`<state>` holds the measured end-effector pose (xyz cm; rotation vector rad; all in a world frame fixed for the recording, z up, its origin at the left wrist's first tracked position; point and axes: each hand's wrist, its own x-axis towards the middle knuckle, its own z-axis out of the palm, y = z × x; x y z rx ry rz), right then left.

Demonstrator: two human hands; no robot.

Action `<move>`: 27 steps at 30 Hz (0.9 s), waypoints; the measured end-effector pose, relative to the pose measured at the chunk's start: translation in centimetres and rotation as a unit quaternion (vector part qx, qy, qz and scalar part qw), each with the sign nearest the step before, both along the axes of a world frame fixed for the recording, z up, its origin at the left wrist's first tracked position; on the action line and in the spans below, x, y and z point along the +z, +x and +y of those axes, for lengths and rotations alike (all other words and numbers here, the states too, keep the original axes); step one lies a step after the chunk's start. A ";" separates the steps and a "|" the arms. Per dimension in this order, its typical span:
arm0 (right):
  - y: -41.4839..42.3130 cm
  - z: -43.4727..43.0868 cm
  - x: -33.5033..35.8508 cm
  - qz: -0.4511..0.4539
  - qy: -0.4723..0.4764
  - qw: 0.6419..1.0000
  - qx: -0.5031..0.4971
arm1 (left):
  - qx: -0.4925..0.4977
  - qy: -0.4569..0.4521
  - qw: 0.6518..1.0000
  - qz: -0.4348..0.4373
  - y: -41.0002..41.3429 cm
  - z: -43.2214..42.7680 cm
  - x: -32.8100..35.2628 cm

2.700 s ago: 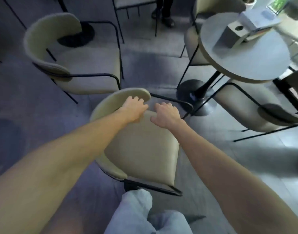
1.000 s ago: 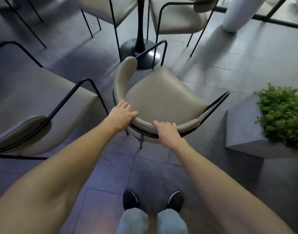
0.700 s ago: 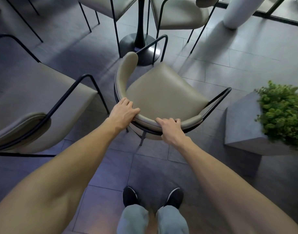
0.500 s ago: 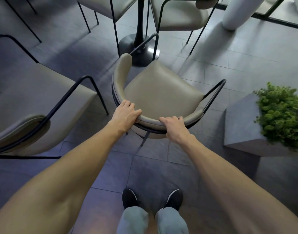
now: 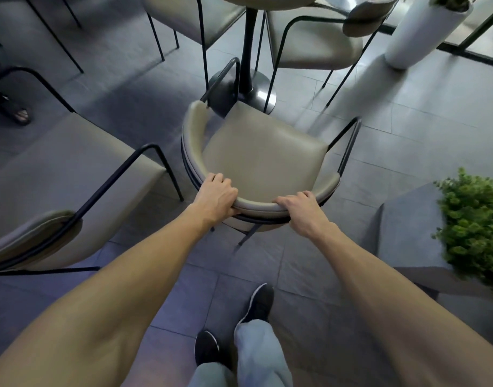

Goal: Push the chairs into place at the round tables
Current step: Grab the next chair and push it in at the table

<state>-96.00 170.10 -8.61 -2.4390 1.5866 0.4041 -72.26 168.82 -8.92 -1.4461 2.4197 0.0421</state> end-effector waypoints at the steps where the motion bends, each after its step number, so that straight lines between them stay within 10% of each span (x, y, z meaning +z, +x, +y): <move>1: -0.2 -1.0 0.0 0.006 -0.001 1.000 0.010 | 0.006 0.001 1.000 0.001 -0.2 -0.6 0.1; 27: 0.7 -24.6 -0.6 0.007 -0.008 0.990 0.143 | 0.165 0.039 0.985 0.027 0.2 -17.6 -0.3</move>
